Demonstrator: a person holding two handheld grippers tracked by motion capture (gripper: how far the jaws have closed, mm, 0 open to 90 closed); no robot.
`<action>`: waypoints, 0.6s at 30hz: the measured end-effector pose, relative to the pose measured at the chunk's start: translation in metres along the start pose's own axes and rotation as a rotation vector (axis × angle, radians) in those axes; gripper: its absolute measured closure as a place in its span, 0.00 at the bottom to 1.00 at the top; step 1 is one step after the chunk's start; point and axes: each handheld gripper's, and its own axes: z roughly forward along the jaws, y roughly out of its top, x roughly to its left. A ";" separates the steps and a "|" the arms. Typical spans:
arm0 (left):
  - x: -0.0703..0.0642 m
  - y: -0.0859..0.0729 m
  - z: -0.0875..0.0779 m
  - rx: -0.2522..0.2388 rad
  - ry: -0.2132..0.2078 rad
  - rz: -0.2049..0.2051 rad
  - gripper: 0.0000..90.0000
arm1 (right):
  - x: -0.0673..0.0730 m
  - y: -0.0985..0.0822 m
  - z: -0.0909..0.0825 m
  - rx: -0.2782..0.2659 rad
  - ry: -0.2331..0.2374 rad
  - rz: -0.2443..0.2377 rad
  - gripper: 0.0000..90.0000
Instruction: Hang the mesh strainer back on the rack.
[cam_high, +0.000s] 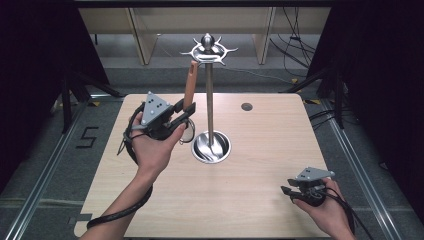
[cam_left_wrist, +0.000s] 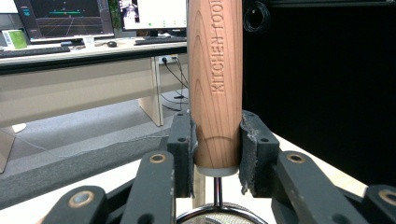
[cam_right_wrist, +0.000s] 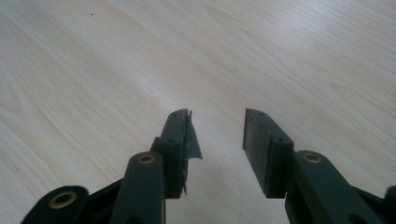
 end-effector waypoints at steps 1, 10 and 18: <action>0.001 0.001 0.001 -0.004 0.008 0.019 0.76 | 0.001 0.000 0.000 -0.002 -0.001 0.009 0.68; -0.002 0.002 0.006 -0.003 0.008 -0.007 0.76 | 0.002 0.000 0.000 -0.003 0.002 0.012 0.68; -0.002 0.004 0.009 -0.003 0.014 -0.006 0.76 | 0.001 0.001 0.000 -0.004 0.002 0.010 0.68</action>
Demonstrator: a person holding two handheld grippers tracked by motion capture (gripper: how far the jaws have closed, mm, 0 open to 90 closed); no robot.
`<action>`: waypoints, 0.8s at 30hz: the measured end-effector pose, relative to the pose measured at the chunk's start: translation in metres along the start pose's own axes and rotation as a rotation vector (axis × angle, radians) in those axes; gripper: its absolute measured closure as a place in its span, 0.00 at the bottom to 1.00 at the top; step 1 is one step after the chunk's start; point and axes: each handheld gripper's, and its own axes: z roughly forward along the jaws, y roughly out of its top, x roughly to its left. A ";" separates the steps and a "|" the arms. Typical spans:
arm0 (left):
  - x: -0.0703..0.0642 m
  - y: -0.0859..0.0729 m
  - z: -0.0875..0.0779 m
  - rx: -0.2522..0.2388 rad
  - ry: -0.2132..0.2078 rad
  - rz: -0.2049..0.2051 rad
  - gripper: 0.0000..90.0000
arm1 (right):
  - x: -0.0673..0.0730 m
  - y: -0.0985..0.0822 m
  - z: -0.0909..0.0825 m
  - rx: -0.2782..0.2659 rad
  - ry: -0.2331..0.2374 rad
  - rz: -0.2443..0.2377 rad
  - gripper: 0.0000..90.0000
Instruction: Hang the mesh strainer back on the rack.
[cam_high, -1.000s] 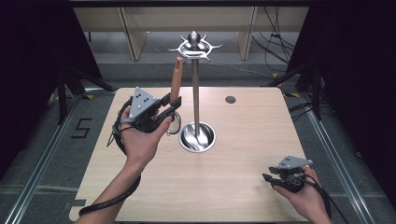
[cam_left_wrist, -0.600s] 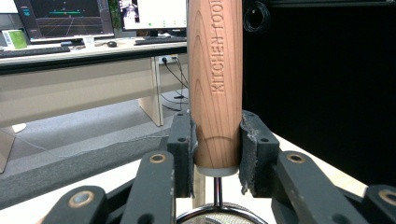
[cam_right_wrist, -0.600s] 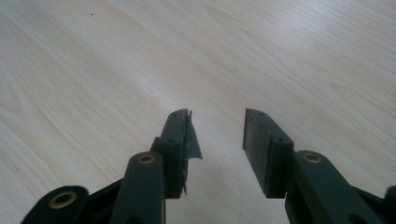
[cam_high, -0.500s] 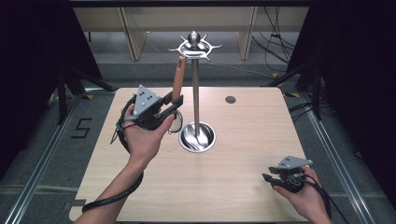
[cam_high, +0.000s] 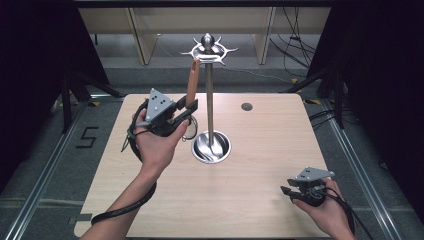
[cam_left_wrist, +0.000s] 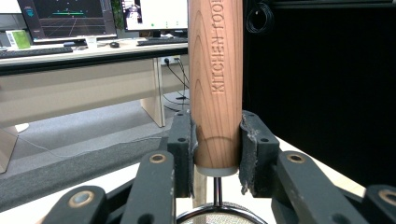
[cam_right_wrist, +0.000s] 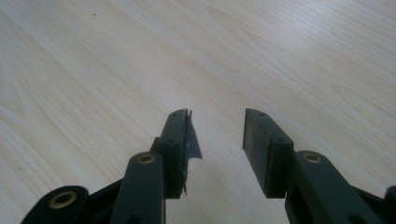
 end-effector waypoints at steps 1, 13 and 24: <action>-0.001 0.000 0.000 -0.001 0.000 -0.002 0.76 | 0.000 0.000 0.000 0.001 0.000 0.001 0.68; -0.003 0.002 0.005 -0.008 0.012 0.005 0.76 | 0.001 0.000 0.000 -0.003 0.001 -0.004 0.68; -0.005 0.002 0.008 -0.009 0.024 0.009 0.76 | 0.001 0.000 0.000 -0.006 0.002 0.000 0.68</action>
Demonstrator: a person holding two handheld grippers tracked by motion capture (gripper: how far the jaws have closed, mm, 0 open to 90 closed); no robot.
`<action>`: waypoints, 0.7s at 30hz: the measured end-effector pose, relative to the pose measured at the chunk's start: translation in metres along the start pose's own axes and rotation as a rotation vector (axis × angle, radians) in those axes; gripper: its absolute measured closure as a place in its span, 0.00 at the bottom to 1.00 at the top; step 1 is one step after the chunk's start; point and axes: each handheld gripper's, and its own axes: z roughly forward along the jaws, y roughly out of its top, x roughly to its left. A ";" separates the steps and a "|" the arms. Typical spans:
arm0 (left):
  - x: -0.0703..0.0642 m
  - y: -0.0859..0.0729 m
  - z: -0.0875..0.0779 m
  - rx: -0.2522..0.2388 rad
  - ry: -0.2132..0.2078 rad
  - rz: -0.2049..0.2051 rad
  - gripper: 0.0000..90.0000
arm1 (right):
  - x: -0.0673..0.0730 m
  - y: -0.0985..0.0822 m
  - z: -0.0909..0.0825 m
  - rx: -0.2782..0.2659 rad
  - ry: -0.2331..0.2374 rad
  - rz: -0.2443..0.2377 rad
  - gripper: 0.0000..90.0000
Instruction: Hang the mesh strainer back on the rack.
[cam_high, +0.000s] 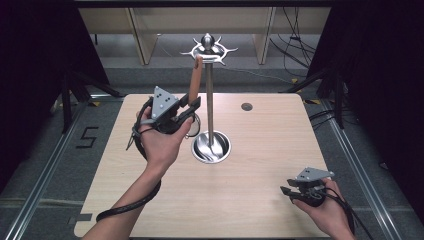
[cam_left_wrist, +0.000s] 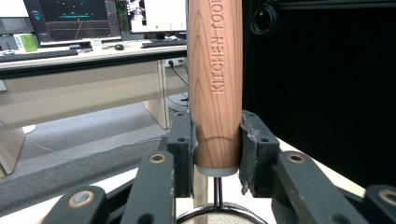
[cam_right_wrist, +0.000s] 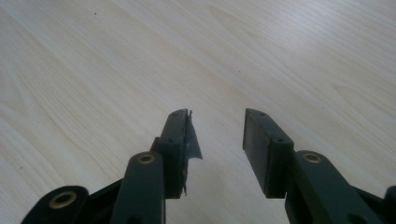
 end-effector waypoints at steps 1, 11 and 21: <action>0.000 0.000 0.001 -0.002 0.003 -0.001 0.76 | 0.000 0.000 0.000 0.000 0.000 0.001 0.68; 0.001 0.000 0.007 0.005 0.025 0.029 0.76 | 0.000 0.000 0.001 -0.001 -0.004 0.006 0.68; 0.002 0.002 0.014 0.034 0.029 0.045 0.76 | 0.000 0.000 0.000 0.001 -0.003 0.001 0.68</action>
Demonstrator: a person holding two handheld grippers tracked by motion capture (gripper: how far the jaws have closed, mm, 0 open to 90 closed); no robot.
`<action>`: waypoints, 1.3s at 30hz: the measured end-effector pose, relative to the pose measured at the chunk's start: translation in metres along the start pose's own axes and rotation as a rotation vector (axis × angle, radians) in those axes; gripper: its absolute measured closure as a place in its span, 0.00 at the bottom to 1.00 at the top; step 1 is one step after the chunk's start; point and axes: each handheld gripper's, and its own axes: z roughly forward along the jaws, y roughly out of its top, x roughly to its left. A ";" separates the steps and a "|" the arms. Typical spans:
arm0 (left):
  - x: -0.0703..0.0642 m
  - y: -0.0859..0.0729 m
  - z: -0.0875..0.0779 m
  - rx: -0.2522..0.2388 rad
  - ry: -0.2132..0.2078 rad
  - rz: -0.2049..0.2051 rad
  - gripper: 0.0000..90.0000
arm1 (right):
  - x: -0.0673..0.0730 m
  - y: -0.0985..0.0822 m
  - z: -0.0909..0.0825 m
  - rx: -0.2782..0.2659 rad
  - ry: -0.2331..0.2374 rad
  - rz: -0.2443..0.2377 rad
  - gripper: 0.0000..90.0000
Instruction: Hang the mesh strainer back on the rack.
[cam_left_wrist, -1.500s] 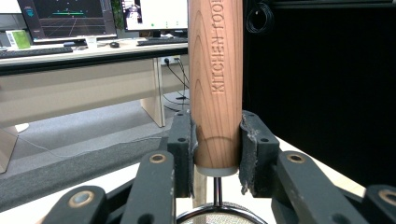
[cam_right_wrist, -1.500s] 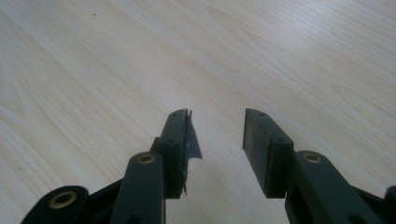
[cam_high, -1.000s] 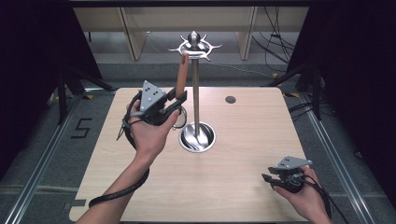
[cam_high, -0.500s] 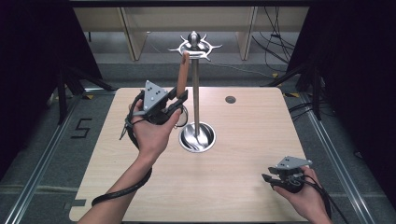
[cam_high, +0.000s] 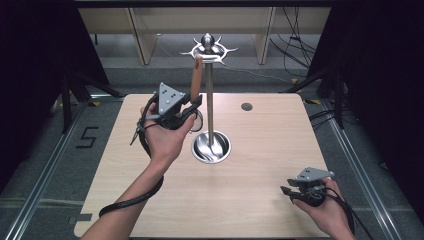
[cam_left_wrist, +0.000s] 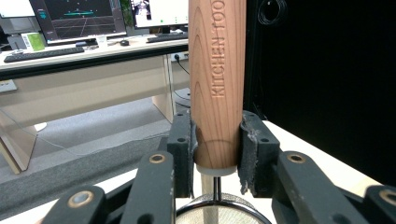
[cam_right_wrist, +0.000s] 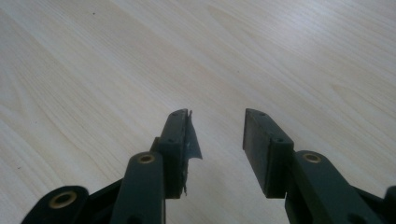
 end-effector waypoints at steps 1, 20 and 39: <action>0.000 0.000 0.001 0.005 -0.003 -0.002 0.76 | 0.000 0.000 0.000 0.000 -0.002 -0.007 0.68; 0.001 -0.001 0.016 0.056 0.000 -0.004 0.75 | -0.001 0.000 0.001 0.004 -0.005 -0.010 0.68; 0.003 -0.003 0.004 0.123 -0.066 -0.011 0.63 | -0.001 -0.001 0.000 0.012 -0.003 -0.001 0.67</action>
